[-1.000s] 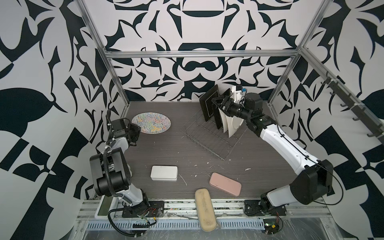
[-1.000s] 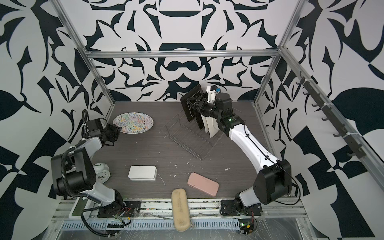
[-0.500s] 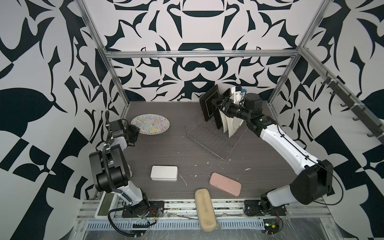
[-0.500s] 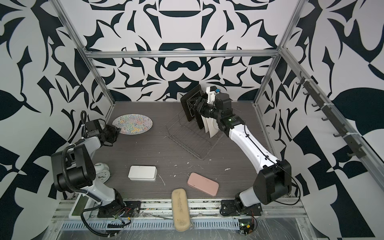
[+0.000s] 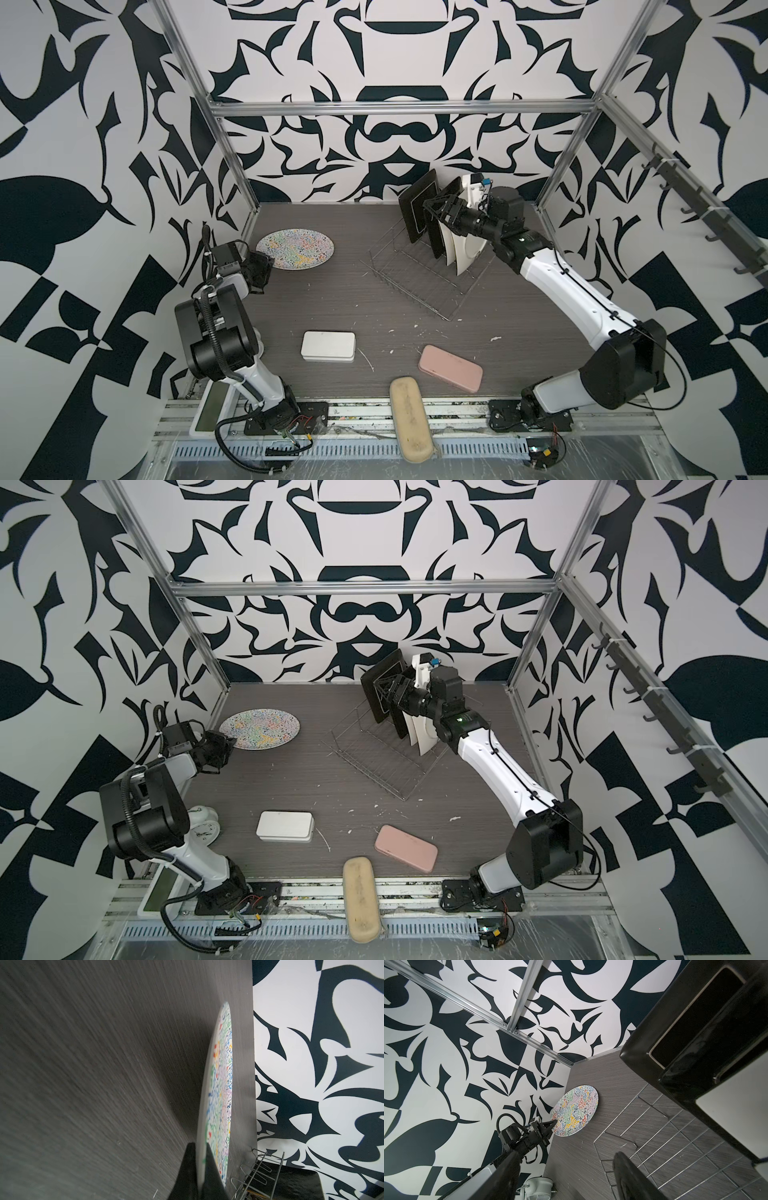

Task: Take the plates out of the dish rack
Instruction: 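Lay the speckled plate flat on the table with the left gripper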

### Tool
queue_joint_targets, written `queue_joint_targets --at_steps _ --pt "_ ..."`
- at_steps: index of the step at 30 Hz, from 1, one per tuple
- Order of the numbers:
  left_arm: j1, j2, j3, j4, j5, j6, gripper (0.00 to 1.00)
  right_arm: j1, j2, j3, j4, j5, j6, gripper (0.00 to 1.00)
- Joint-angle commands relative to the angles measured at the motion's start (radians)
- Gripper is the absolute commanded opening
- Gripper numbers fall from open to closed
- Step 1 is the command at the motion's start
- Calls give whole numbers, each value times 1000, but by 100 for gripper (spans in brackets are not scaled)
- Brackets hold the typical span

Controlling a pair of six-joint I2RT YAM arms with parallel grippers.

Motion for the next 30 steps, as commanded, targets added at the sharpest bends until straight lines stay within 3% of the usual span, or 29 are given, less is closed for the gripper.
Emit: queue_joint_targets --at_steps 1,9,16,30 --pt "4 23 53 56 39 -15 0 -4 -32 10 13 -2 -26 74" --pt "8 117 147 89 64 -42 0 -9 -31 19 -13 0 -43 74" --pt "7 189 195 118 74 -80 6 -16 -19 25 -29 1 -49 75" --pt "-41 249 247 121 41 -100 10 -19 -18 23 -35 2 -48 74"
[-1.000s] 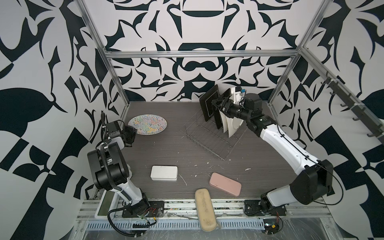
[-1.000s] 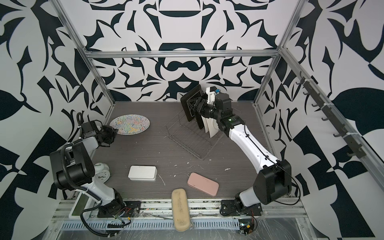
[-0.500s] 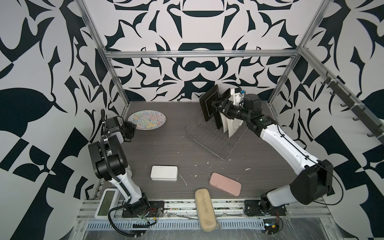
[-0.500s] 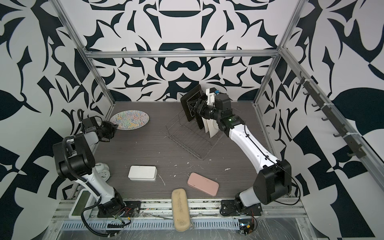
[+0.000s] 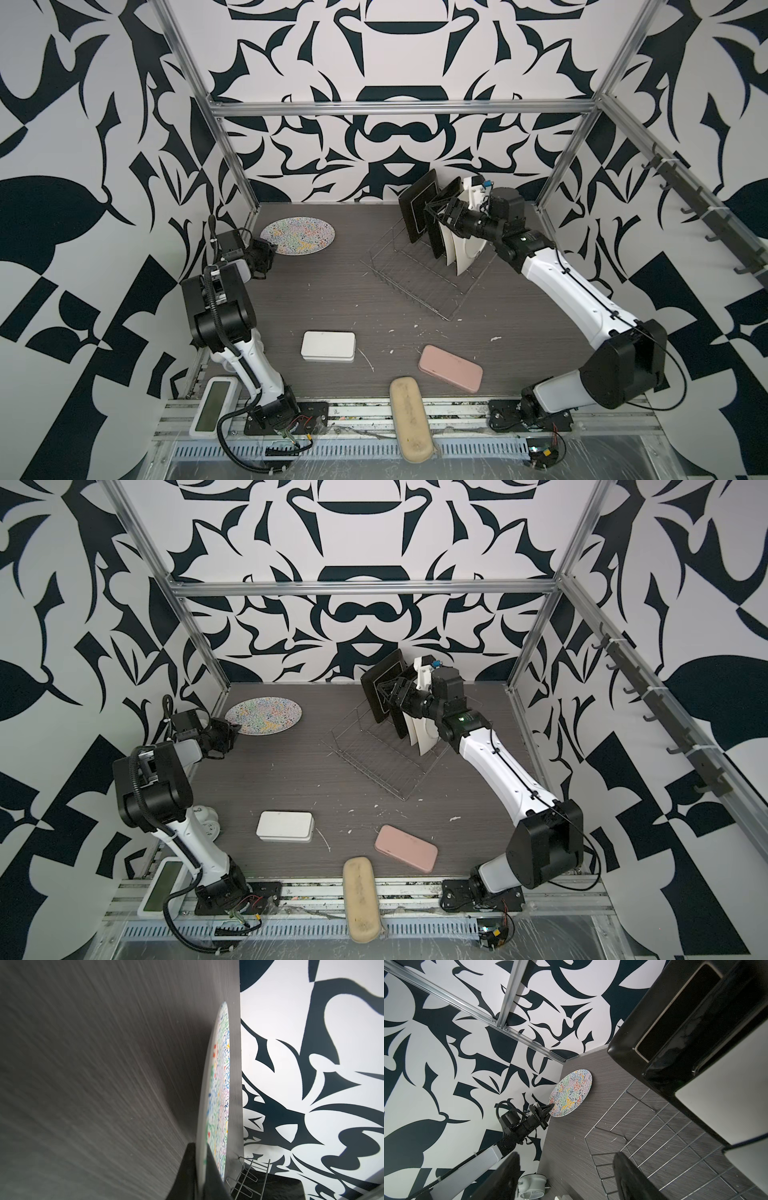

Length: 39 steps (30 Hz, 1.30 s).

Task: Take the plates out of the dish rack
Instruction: 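Lay the speckled plate flat on the table with the left gripper, then release the plate and raise the left gripper while the right gripper lowers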

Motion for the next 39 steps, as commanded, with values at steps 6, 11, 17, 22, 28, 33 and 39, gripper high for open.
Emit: queue_joint_targets --at_steps 6,11,17,22,28,33,39 --pt "-6 62 87 20 8 -24 21 -6 -20 15 -1 10 -26 74" --pt "-6 66 85 25 9 -35 36 -6 -18 11 -2 8 -22 74" --pt "-7 44 83 -19 -11 -13 54 -8 -32 4 -15 19 -32 75" --pt "-7 25 88 -92 -47 25 67 -8 -45 -10 -23 27 -42 74" --pt "-7 -2 81 -159 -92 66 79 -10 -58 -18 -34 36 -51 74" --pt "-6 -17 64 -178 -108 75 84 -11 -68 -25 -39 45 -52 74" --pt "-8 -78 22 -189 -146 105 92 -11 -85 -17 -111 114 -67 75"
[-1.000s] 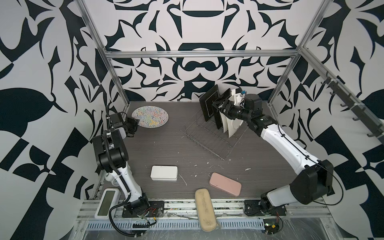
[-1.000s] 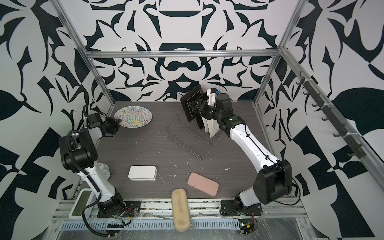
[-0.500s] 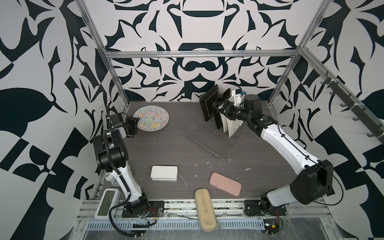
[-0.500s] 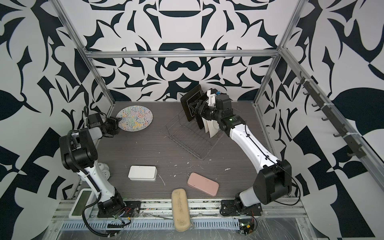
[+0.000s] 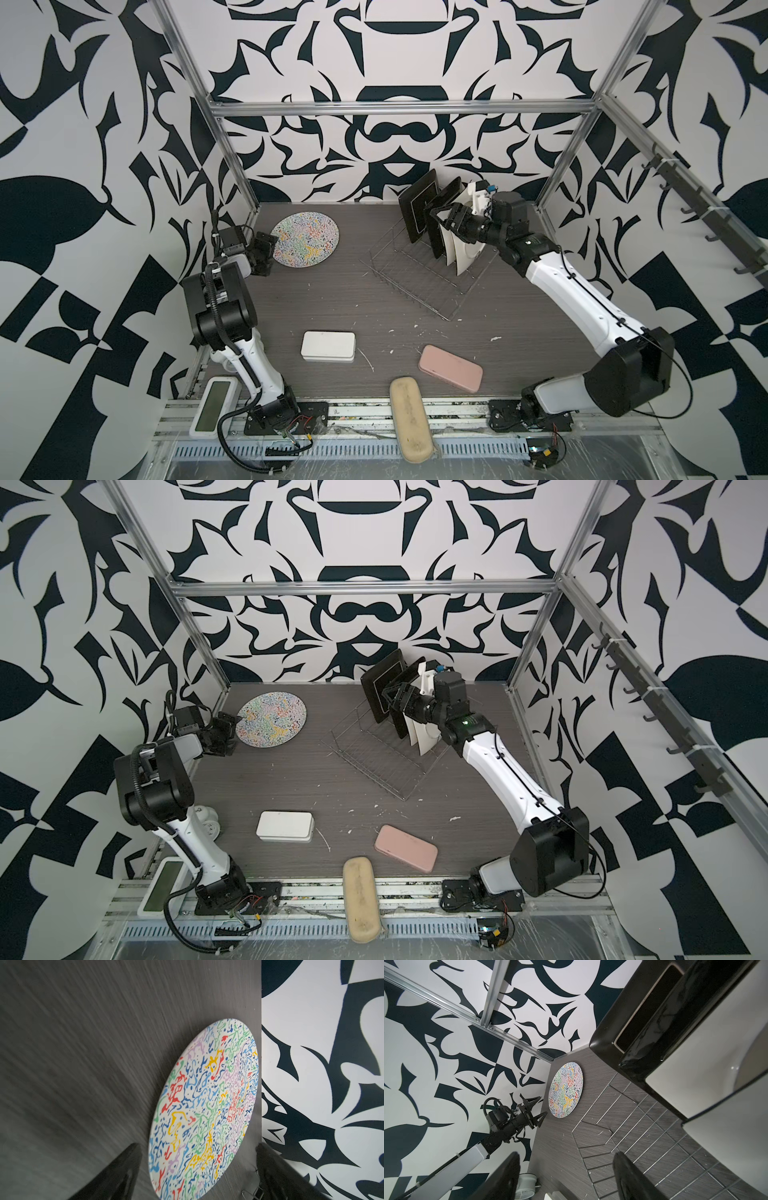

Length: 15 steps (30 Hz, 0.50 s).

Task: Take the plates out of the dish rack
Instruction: 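Release the plate and raise the left gripper while the right gripper lowers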

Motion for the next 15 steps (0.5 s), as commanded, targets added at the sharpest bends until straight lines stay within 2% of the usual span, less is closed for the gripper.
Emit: queue_joint_targets --at_steps 1,10,15 --pt "0 -67 -22 -39 -38 43 92 -4 -43 9 -28 61 -33 75" --pt "-64 -226 -98 -85 -71 128 93 -2 -110 4 -160 262 -105 74" --pt "-111 -294 -120 -109 -49 167 94 15 -172 -14 -216 433 -135 70"
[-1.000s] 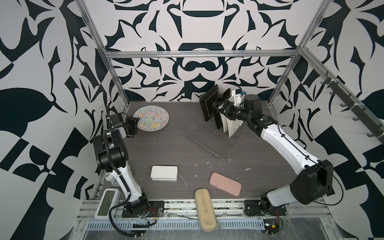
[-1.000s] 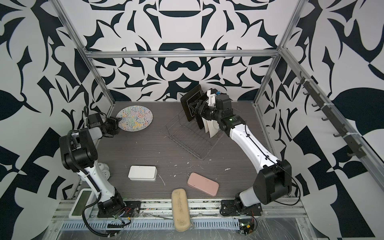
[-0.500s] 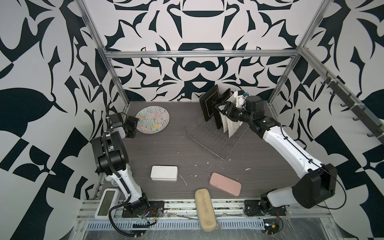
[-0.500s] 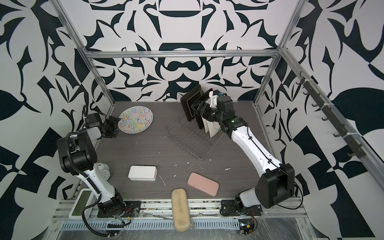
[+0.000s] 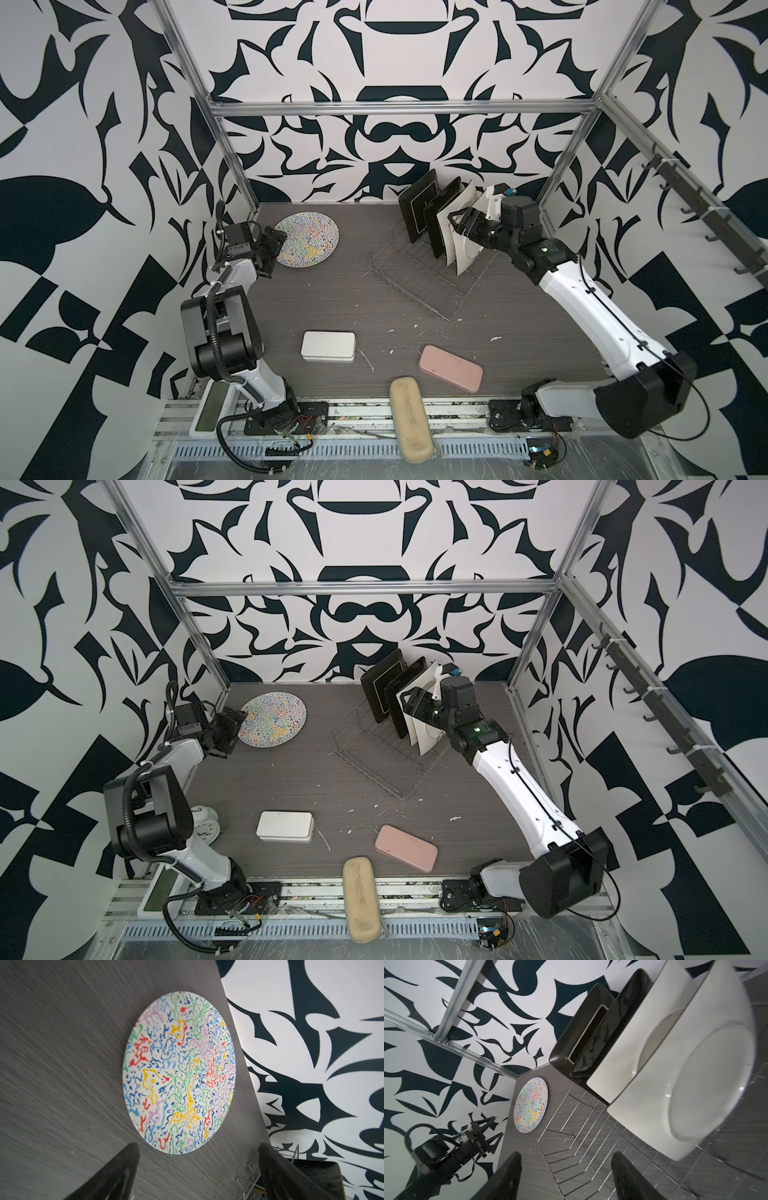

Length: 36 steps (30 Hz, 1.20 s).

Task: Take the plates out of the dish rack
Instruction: 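Release the plate and raise the left gripper while the right gripper lowers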

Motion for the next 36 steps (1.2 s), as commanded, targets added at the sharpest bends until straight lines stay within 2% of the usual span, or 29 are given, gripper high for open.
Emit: queue_joint_targets --at_steps 1,7,12,16,20,26,33,36 --pt "-27 -51 -16 -48 9 54 94 16 -57 -8 -50 180 -51 69" --pt "-74 -138 -26 -89 35 97 94 135 -39 42 -177 539 -117 71" --pt "-80 -209 -45 -152 83 144 94 301 84 138 -298 890 -118 75" --pt "-80 -258 -71 -176 104 162 94 341 213 235 -421 983 -33 76" --pt "-80 -295 -81 -198 110 175 94 372 327 313 -530 1130 39 77" --pt "-80 -307 -69 -217 127 175 94 375 443 369 -586 1185 58 72" --pt "-82 -315 -60 -221 129 169 94 375 500 355 -525 1130 23 70" --pt "-82 -318 -60 -223 130 169 94 374 530 363 -509 1147 11 69"
